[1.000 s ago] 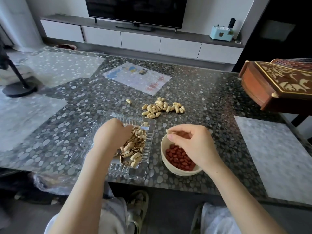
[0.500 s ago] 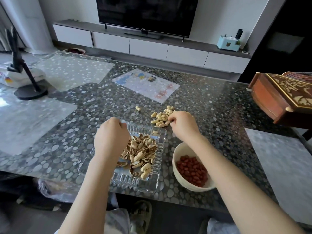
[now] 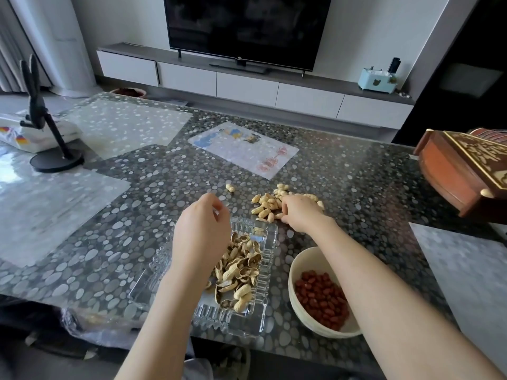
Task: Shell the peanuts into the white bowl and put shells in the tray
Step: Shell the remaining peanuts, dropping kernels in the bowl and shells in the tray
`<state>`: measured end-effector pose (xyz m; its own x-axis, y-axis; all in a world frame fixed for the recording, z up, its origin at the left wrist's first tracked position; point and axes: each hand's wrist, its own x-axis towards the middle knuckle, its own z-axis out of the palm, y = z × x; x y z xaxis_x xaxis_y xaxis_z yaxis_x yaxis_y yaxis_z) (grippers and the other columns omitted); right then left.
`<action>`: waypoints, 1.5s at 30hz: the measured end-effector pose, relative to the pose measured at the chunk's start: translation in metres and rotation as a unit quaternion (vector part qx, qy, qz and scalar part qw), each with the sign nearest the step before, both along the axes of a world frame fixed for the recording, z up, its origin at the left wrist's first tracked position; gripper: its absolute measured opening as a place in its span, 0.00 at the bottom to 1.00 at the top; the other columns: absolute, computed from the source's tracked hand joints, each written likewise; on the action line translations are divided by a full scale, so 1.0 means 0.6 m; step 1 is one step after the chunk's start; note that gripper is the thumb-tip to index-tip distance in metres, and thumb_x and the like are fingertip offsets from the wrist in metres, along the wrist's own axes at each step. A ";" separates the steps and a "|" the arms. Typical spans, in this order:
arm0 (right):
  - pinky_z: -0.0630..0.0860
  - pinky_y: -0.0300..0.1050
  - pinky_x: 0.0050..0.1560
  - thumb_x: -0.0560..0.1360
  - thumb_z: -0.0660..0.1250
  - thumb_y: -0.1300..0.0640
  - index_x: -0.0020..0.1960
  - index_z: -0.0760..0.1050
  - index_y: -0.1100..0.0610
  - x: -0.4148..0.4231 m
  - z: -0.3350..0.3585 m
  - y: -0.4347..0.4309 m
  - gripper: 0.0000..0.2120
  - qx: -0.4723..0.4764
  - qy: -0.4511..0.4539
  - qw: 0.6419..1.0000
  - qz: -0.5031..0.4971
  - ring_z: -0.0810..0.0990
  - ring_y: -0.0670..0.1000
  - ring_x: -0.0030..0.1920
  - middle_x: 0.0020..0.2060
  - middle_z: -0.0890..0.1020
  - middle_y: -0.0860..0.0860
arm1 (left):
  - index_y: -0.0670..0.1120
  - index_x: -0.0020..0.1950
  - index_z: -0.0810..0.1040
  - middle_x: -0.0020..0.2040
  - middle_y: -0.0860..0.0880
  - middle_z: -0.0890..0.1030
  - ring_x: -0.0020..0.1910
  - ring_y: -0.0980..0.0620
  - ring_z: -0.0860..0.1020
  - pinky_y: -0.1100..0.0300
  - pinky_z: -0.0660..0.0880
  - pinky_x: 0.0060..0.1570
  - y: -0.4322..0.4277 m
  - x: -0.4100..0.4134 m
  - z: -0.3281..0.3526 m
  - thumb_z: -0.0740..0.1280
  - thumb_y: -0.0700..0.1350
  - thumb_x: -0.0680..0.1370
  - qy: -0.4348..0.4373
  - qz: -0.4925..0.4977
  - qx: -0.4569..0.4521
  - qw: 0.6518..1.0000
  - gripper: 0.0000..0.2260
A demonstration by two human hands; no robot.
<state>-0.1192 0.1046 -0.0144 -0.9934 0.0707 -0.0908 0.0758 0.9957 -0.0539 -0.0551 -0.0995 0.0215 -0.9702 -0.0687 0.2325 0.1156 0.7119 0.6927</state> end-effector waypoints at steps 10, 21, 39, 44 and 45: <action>0.74 0.33 0.39 0.70 0.75 0.61 0.40 0.76 0.53 0.154 0.095 -0.009 0.08 -0.391 0.141 0.908 0.051 0.77 0.42 0.35 0.36 0.81 0.47 | 0.42 0.43 0.78 0.36 0.46 0.82 0.32 0.51 0.76 0.58 0.73 0.36 0.037 0.033 0.003 0.56 0.52 0.81 -0.094 -0.140 0.107 0.980 0.18; 0.79 0.40 0.47 0.64 0.76 0.60 0.43 0.79 0.52 0.289 0.104 0.003 0.10 -0.576 0.185 0.795 0.049 0.82 0.48 0.43 0.39 0.84 0.49 | 0.41 0.42 0.78 0.33 0.49 0.74 0.34 0.55 0.70 0.64 0.69 0.37 0.074 0.090 0.013 0.66 0.53 0.71 -0.200 -0.347 0.354 0.845 0.15; 0.78 0.39 0.42 0.67 0.72 0.50 0.42 0.82 0.54 0.317 0.098 0.013 0.08 -0.603 0.203 0.772 -0.007 0.82 0.47 0.39 0.38 0.85 0.52 | 0.41 0.41 0.79 0.32 0.48 0.73 0.33 0.54 0.69 0.64 0.69 0.37 0.100 0.103 0.021 0.61 0.53 0.74 -0.198 -0.370 0.425 0.802 0.16; 0.76 0.33 0.43 0.69 0.72 0.55 0.40 0.82 0.52 0.318 0.099 0.018 0.01 -0.542 0.243 0.803 0.051 0.83 0.44 0.41 0.38 0.85 0.44 | 0.40 0.38 0.77 0.30 0.46 0.68 0.30 0.53 0.63 0.60 0.61 0.35 0.100 0.108 0.024 0.60 0.54 0.76 -0.225 -0.383 0.401 0.801 0.18; 0.75 0.32 0.43 0.69 0.72 0.56 0.40 0.82 0.50 0.318 0.099 0.019 0.02 -0.526 0.253 0.809 0.065 0.82 0.42 0.40 0.37 0.84 0.42 | 0.39 0.39 0.75 0.29 0.48 0.68 0.30 0.53 0.61 0.60 0.59 0.34 0.099 0.108 0.025 0.60 0.53 0.77 -0.230 -0.391 0.398 0.797 0.18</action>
<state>0.0718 0.1158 0.0450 -0.9150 0.1097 0.3882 -0.3233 0.3761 -0.8683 0.0099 -0.0401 0.0365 -0.7586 0.6510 0.0258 -0.0876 -0.1411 0.9861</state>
